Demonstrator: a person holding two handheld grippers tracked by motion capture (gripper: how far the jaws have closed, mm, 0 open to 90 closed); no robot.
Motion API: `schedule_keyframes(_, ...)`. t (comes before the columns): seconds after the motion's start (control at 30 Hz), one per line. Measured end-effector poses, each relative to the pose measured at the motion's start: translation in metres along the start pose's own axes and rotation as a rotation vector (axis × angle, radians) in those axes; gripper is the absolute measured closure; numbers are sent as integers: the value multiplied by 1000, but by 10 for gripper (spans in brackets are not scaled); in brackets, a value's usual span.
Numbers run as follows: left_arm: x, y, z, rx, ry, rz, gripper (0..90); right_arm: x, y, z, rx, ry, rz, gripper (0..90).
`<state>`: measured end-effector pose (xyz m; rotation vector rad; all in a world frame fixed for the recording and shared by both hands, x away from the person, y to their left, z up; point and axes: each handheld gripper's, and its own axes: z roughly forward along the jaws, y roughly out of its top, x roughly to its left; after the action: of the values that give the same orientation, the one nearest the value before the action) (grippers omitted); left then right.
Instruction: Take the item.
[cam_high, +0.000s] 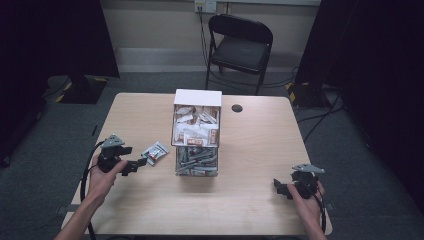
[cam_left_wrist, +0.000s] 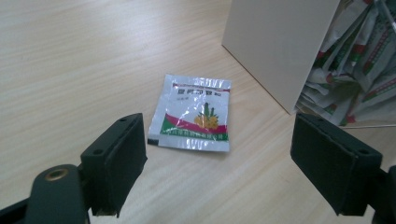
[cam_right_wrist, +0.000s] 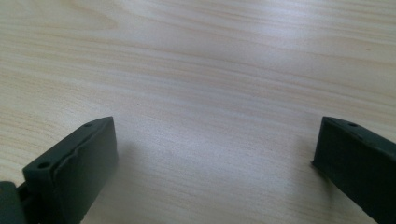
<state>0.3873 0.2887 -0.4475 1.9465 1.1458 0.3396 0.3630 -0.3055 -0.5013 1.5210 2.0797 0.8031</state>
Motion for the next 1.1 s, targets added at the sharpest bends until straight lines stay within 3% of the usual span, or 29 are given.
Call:
schedule_keyframes(0.17, 0, -3, -16, -8, 39, 18, 189, 0, 0, 0, 0, 0, 0, 0)
schedule_keyframes(0.33, 3, -10, -24, -3, 74, 4, 189, 0, 0, 0, 0, 0, 0, 0)
schedule_keyframes(0.53, 13, -30, -32, -4, 117, -17, 187, 0, 0, 0, 0, 0, 0, 0)
schedule_keyframes(0.67, 20, -42, -35, 5, 166, -43, 187, 0, 0, 0, 0, 0, 0, 0)
schedule_keyframes(0.73, 25, -49, -39, 19, 224, -63, 189, 0, 0, 0, 0, 0, 0, 0)
schedule_keyframes(0.8, 28, -54, -41, 17, 223, -94, 195, 0, 0, 0, 0, -1, 0, 0)
schedule_keyframes(0.97, 30, -69, -41, 54, 213, -94, 194, 0, 0, 0, 0, -4, -1, 0)
schedule_keyframes(1.1, 32, -81, -39, 77, 239, -109, 193, 0, 0, 0, -1, -4, -2, 0)
